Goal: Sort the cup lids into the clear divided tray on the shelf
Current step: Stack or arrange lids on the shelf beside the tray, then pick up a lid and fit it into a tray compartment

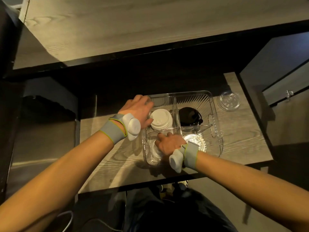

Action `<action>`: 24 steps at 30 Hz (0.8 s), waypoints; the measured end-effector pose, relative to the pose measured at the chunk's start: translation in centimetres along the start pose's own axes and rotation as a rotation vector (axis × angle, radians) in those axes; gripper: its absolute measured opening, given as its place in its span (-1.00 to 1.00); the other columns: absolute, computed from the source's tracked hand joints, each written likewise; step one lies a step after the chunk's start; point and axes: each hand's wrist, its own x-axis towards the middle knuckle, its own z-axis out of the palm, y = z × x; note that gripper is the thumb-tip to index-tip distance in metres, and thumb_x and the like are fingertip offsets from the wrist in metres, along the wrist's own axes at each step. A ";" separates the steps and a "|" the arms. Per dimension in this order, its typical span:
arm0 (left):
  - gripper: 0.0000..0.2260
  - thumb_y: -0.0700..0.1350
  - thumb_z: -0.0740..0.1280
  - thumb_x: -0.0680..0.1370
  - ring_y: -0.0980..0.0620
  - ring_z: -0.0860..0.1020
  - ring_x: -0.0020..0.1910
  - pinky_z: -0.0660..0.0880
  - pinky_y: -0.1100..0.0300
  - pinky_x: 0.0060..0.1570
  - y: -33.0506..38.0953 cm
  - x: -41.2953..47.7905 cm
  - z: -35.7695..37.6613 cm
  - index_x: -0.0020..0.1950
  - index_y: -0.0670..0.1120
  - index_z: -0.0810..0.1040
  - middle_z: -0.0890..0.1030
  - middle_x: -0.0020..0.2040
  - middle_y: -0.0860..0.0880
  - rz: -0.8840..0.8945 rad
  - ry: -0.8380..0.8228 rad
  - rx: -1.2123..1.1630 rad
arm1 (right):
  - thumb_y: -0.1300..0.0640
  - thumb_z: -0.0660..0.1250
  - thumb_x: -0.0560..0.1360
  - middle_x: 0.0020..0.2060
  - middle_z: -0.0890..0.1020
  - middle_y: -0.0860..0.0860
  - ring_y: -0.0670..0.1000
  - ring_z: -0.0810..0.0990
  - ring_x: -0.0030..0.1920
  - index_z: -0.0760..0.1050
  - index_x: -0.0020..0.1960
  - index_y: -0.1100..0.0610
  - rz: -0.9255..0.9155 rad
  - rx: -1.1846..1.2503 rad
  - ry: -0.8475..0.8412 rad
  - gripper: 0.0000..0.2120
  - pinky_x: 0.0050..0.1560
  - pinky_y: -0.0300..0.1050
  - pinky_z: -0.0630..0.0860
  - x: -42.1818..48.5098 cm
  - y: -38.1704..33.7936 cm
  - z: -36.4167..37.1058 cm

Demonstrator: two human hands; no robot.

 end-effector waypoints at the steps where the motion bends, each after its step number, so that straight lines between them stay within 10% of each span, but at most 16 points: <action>1: -0.47 0.07 0.28 0.53 -0.15 0.22 0.43 0.36 -0.09 0.30 0.1 0.1 -0.1 0.43 -0.12 0.29 0.29 0.44 -0.12 0.003 0.005 -0.001 | 0.11 0.16 0.62 0.38 0.31 0.12 0.26 0.40 0.31 0.33 0.42 0.15 0.003 -0.011 0.010 -0.62 0.10 0.10 0.49 0.1 -0.1 0.1; 14: -0.52 0.04 0.25 0.56 -0.10 0.26 0.42 0.32 -0.04 0.34 7.0 5.1 -3.0 0.43 -0.08 0.30 0.35 0.42 -0.07 0.104 0.043 -0.024 | -0.05 0.30 0.52 0.13 0.60 0.03 0.10 0.60 0.07 0.49 0.23 0.07 -0.130 0.327 0.444 -0.67 -0.02 0.01 0.57 -7.3 5.9 -2.9; 24: -0.64 0.03 0.24 0.54 -0.13 0.38 0.24 0.35 -0.01 0.19 17.3 15.9 -4.5 0.28 -0.09 0.41 0.47 0.20 -0.11 0.216 0.117 -0.038 | -0.02 0.32 0.53 0.08 0.62 0.04 0.08 0.59 0.09 0.52 0.19 0.09 0.472 0.531 0.511 -0.71 0.02 -0.13 0.45 -10.7 24.0 1.5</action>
